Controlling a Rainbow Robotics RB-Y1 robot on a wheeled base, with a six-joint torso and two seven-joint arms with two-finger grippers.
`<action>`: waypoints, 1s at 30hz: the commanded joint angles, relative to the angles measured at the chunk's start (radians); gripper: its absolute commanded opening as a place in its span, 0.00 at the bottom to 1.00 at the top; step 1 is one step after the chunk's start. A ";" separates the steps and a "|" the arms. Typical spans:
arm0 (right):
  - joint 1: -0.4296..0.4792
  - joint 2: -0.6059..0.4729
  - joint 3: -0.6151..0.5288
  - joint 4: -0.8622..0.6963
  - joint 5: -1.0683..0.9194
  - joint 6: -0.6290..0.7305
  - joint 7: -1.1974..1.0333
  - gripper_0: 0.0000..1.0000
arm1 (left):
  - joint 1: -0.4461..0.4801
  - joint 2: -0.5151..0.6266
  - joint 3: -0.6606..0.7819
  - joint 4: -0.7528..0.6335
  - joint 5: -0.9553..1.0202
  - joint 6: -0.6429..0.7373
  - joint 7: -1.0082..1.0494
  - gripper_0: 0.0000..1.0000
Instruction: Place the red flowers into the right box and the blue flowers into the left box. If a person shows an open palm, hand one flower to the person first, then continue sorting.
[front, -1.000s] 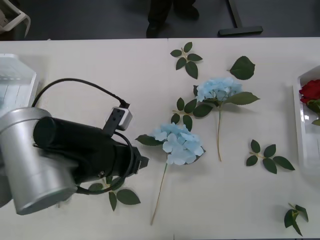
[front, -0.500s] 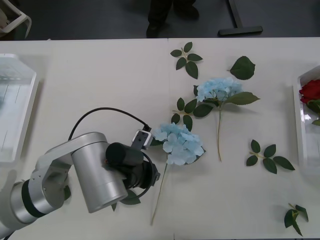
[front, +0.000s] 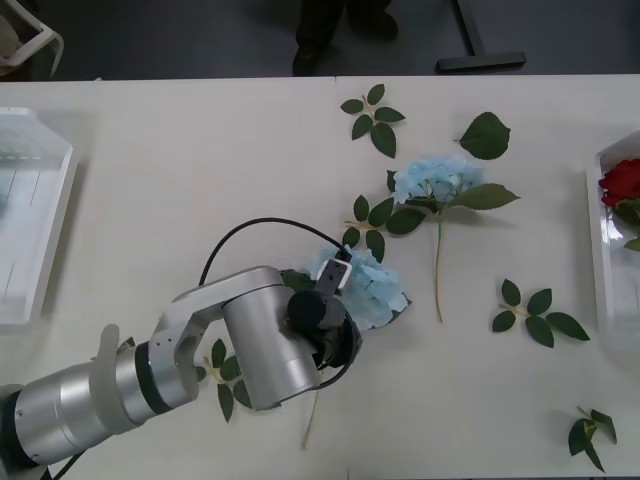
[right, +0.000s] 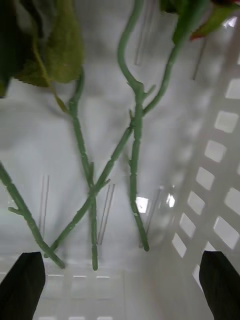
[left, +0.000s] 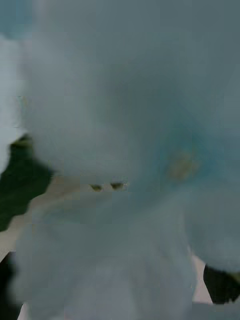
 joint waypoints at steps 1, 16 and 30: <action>0.014 -0.024 -0.014 -0.027 -0.095 0.048 0.095 0.93 | -0.054 -0.052 -0.032 0.044 -0.019 -0.029 -0.035 1.00; 0.014 -0.013 0.193 -0.671 -0.269 0.178 -0.572 0.93 | -0.056 -0.060 -0.034 0.076 -0.021 -0.058 -0.035 0.00; -0.065 0.225 0.396 -0.816 0.143 0.151 -0.988 0.93 | -0.131 0.081 -0.032 0.000 -0.019 -0.072 -0.030 0.00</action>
